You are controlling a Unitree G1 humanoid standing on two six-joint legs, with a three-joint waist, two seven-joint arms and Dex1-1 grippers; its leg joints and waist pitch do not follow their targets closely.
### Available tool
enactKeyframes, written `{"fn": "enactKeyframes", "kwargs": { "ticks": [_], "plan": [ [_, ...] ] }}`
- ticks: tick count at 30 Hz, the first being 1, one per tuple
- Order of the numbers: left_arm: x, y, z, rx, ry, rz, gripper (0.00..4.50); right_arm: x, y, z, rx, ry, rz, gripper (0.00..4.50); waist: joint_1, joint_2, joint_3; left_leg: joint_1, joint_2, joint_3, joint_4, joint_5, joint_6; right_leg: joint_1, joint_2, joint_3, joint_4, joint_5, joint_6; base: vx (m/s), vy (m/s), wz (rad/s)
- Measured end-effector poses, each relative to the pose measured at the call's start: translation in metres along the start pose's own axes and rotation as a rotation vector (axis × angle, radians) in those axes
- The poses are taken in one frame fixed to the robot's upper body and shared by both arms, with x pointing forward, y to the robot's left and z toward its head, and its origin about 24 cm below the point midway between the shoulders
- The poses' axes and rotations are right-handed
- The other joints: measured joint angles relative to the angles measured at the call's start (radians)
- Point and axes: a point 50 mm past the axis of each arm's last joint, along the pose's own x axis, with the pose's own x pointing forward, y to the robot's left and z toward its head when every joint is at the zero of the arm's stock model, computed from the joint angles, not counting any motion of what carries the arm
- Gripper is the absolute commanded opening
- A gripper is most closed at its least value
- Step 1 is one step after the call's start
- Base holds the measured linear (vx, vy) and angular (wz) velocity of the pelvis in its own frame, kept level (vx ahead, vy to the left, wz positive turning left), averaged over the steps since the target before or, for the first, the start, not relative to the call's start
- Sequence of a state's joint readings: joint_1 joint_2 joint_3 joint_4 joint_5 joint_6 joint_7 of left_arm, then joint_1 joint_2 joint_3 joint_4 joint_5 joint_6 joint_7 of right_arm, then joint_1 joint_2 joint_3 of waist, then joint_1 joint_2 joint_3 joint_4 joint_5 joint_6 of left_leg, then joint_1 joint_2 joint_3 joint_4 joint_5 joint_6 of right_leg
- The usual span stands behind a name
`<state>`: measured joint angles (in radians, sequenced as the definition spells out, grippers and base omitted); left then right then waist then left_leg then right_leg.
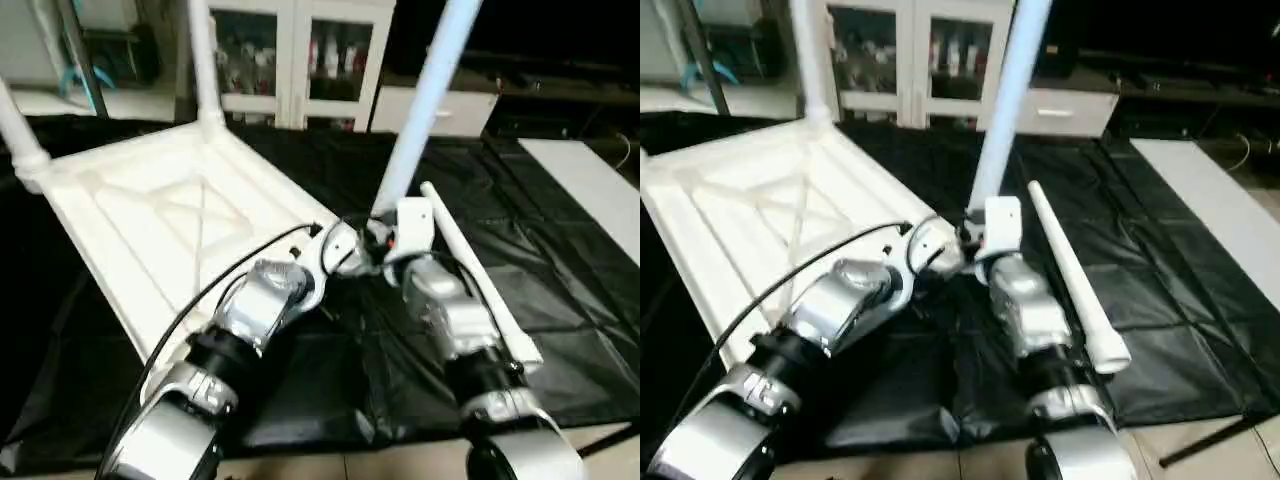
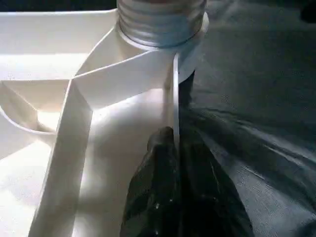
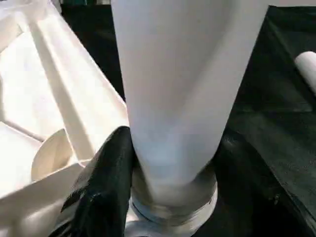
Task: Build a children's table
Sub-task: Rotate leg to tighten
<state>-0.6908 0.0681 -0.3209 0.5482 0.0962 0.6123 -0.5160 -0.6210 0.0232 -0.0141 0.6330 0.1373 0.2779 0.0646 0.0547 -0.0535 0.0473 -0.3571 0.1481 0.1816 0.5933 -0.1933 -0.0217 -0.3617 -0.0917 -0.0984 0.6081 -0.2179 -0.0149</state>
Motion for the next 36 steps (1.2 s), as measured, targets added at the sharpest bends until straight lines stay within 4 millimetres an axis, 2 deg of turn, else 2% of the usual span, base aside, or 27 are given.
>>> {"fn": "enactKeyframes", "kwargs": {
  "ticks": [4, 6, 8, 11, 15, 16, 19, 21, 24, 27, 32, 36],
  "plan": [
    [-0.001, 0.003, 0.002, 0.019, -0.006, 0.010, 0.00, 0.001, 0.000, 0.003, 0.012, -0.026, 0.009, 2.00, 0.005, 0.000, 0.000, -0.004, 0.001, 0.000, -0.004, 0.002, -0.003, -0.008, 0.000, 0.001, 0.002, 0.016, 0.002, 0.000, 0.000, 0.00],
    [-0.002, 0.004, 0.003, 0.031, -0.010, 0.012, 0.00, 0.001, -0.001, 0.005, 0.009, -0.040, 0.019, 2.70, 0.008, 0.000, 0.000, -0.007, 0.001, 0.000, -0.008, 0.004, -0.006, -0.012, 0.001, 0.001, 0.002, 0.016, 0.002, 0.000, 0.000, 0.00],
    [-0.003, 0.006, 0.003, 0.038, -0.012, 0.009, 0.00, 0.000, -0.003, 0.006, 0.002, -0.045, 0.028, 2.70, 0.008, 0.001, 0.001, -0.010, 0.001, 0.000, -0.008, 0.004, -0.006, -0.015, 0.001, 0.001, 0.002, 0.016, 0.001, 0.000, 0.000, 0.00],
    [-0.004, 0.007, 0.004, 0.051, -0.014, -0.004, 0.00, -0.002, -0.009, 0.007, -0.021, -0.043, 0.048, 3.09, 0.010, 0.002, 0.002, -0.012, 0.001, 0.002, -0.007, 0.004, -0.006, -0.018, 0.001, 0.001, 0.002, 0.017, 0.001, 0.000, 0.000, 0.00],
    [-0.007, 0.010, 0.003, 0.066, -0.018, -0.024, 0.00, -0.009, -0.017, 0.006, -0.071, -0.023, 0.098, 3.28, 0.014, 0.003, 0.003, -0.013, 0.001, 0.002, -0.008, 0.004, -0.006, -0.019, 0.001, 0.001, 0.002, 0.017, 0.001, 0.000, 0.000, 0.00],
    [-0.008, 0.011, 0.003, 0.076, -0.018, -0.033, 0.00, -0.011, -0.022, 0.006, -0.084, -0.009, 0.112, 3.51, 0.016, 0.005, 0.004, -0.014, 0.001, 0.002, -0.008, 0.004, -0.006, -0.020, 0.001, 0.001, 0.002, 0.017, 0.001, 0.000, 0.000, 0.00],
    [-0.014, 0.013, 0.000, 0.111, -0.017, -0.076, 0.00, -0.019, -0.032, 0.008, -0.128, 0.011, 0.182, 3.64, 0.028, 0.007, 0.006, -0.014, 0.001, 0.002, -0.008, 0.004, -0.006, -0.020, 0.001, 0.001, 0.001, 0.017, 0.001, 0.000, 0.000, 0.00],
    [-0.023, 0.014, -0.004, 0.170, -0.008, -0.138, 0.00, -0.029, -0.040, 0.010, -0.179, 0.053, 0.304, 3.99, 0.036, 0.009, 0.007, -0.015, 0.001, 0.003, -0.009, 0.004, -0.006, -0.020, 0.001, 0.001, 0.000, 0.016, 0.001, 0.000, 0.000, 0.00],
    [-0.035, 0.017, -0.013, 0.220, 0.010, -0.218, 0.00, -0.044, -0.053, 0.013, -0.230, 0.092, 0.451, 4.11, 0.046, 0.010, 0.008, -0.015, 0.001, 0.003, -0.009, 0.004, -0.005, -0.020, 0.001, 0.001, 0.001, 0.016, 0.000, 0.000, 0.000, 0.00],
    [-0.043, 0.017, -0.017, 0.258, 0.024, -0.287, 0.00, -0.059, -0.059, 0.014, -0.286, 0.126, 0.601, 4.47, 0.053, 0.011, 0.008, -0.014, 0.001, 0.004, -0.009, 0.003, -0.005, -0.020, 0.001, 0.002, 0.001, 0.016, 0.000, 0.000, 0.000, 0.00],
    [-0.063, 0.018, -0.030, 0.333, 0.061, -0.433, 0.00, -0.076, -0.070, 0.011, -0.379, 0.225, 0.769, 4.47, 0.064, 0.010, 0.008, -0.014, 0.002, 0.006, -0.008, 0.003, -0.005, -0.019, 0.000, 0.002, 0.001, 0.016, 0.000, 0.000, 0.000, 0.00],
    [-0.073, 0.013, -0.034, 0.379, 0.101, -0.543, 0.00, -0.083, -0.064, 0.008, -0.407, 0.266, 0.882, 4.47, 0.069, 0.010, 0.007, -0.013, 0.005, 0.013, -0.008, 0.004, -0.005, -0.019, 0.000, 0.003, 0.001, 0.016, 0.000, 0.000, 0.000, 0.00]
  ]
}}
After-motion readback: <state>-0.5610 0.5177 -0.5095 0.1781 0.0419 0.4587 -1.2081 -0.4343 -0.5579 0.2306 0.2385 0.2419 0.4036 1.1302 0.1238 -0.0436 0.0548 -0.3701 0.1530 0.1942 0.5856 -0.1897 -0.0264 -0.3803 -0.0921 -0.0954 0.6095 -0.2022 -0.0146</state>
